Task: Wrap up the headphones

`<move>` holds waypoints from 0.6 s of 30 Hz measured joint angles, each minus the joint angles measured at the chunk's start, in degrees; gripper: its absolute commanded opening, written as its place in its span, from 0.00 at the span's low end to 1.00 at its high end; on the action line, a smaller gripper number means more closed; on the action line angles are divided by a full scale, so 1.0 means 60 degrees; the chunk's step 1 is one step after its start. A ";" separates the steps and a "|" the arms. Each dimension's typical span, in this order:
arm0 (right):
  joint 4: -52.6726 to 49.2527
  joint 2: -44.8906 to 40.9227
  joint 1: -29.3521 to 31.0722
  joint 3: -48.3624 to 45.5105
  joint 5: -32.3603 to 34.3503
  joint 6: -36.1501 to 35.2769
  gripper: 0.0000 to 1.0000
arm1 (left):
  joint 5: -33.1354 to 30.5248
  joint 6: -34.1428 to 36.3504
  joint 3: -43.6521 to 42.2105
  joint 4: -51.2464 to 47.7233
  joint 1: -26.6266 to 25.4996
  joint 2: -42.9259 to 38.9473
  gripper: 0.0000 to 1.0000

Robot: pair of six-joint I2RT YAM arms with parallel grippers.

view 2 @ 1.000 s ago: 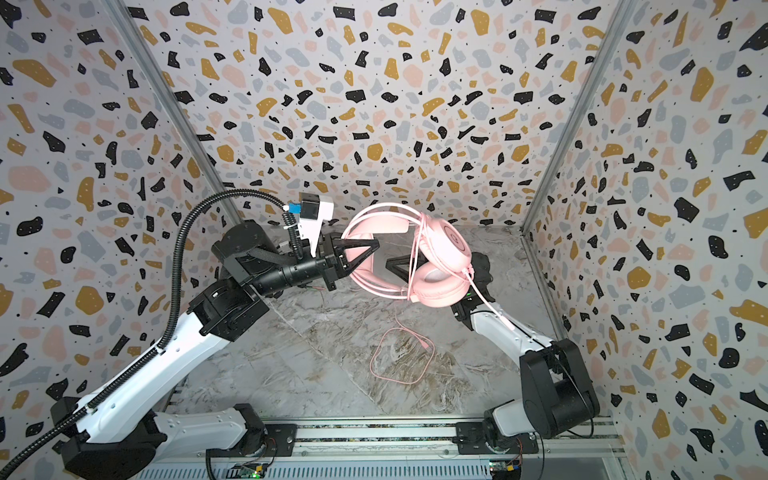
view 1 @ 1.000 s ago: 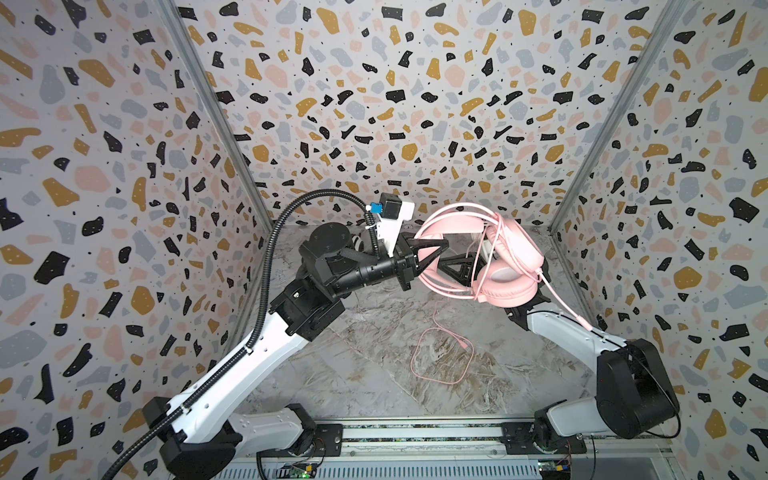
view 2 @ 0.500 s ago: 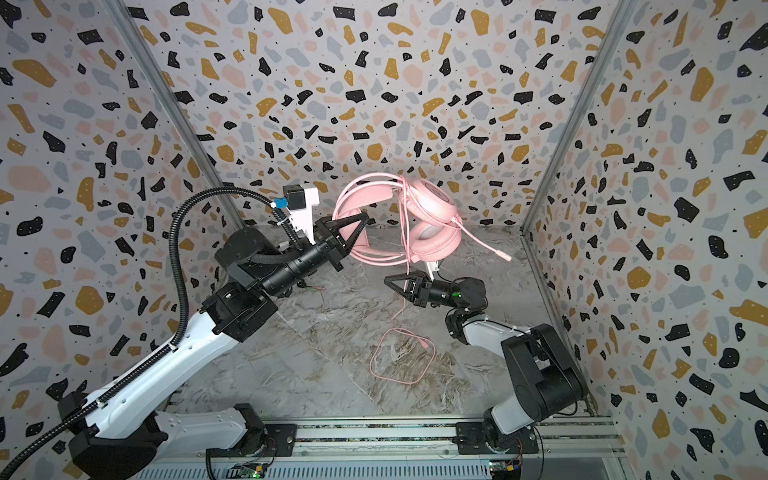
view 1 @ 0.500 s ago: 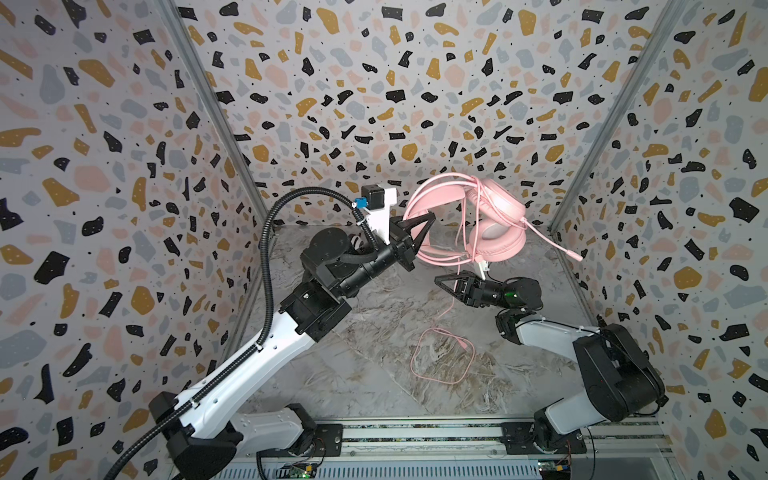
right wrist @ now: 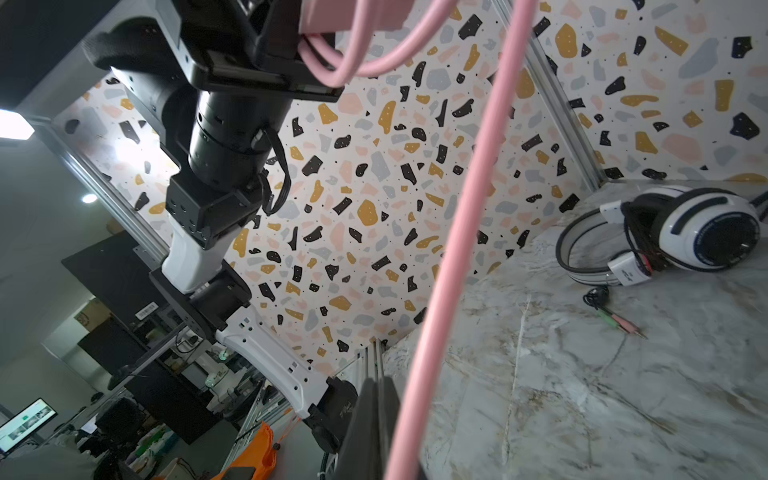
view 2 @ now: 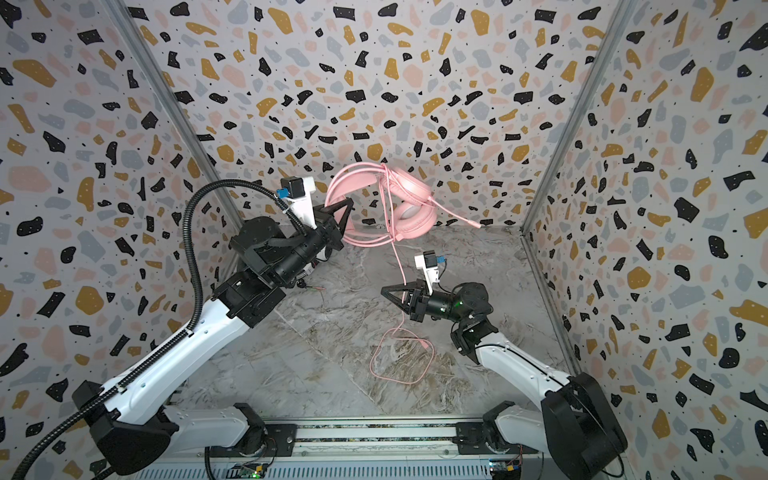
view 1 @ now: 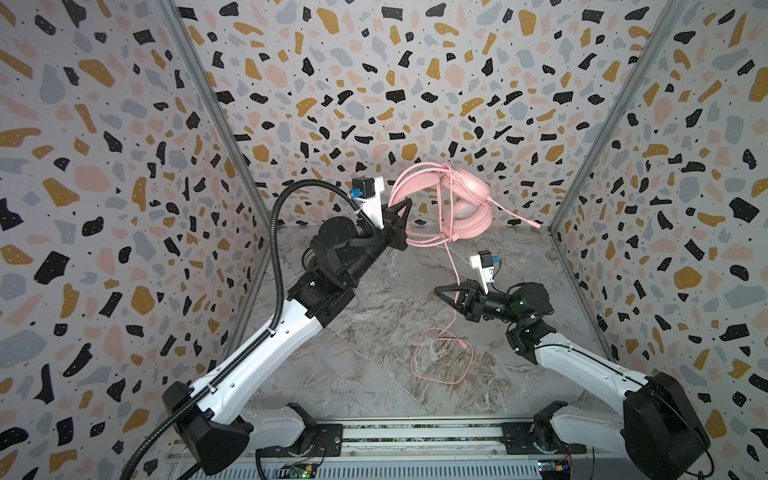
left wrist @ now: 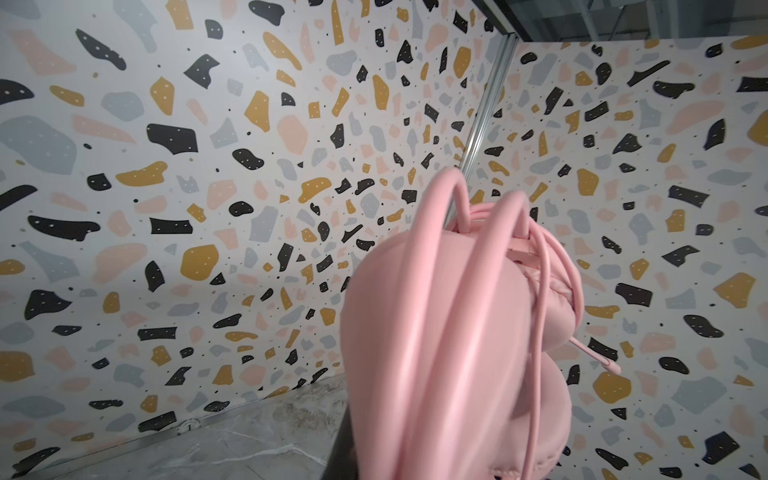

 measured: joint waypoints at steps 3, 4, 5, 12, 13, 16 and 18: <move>-0.1803 -0.0499 0.0044 0.0390 0.0299 -0.0867 0.05 | -0.0419 0.0197 0.0047 -0.0386 0.0168 0.0262 0.00; -0.2412 -0.0623 0.0044 0.0579 0.0393 -0.1158 0.05 | -0.0619 0.0299 0.0047 -0.0565 0.0208 0.0324 0.00; -0.2925 -0.0718 0.0044 0.0765 0.0459 -0.1413 0.05 | -0.0820 0.0426 0.0044 -0.0718 0.0237 0.0364 0.00; -0.6983 -0.0838 0.0062 0.2750 0.1559 -0.3428 0.04 | -0.2000 0.1643 0.0040 -0.1719 0.0262 0.0659 0.00; -0.7563 -0.0809 0.0062 0.3071 0.1814 -0.3727 0.04 | -0.2084 0.1807 0.0029 -0.1909 0.0259 0.0725 0.00; -0.9224 -0.0561 0.0095 0.4022 0.2605 -0.4535 0.04 | -0.2430 0.2124 -0.0109 -0.2295 0.0237 0.0845 0.00; -1.0178 -0.0284 0.0168 0.4532 0.3034 -0.4980 0.05 | -0.2728 0.2266 -0.0233 -0.2444 0.0233 0.0849 0.00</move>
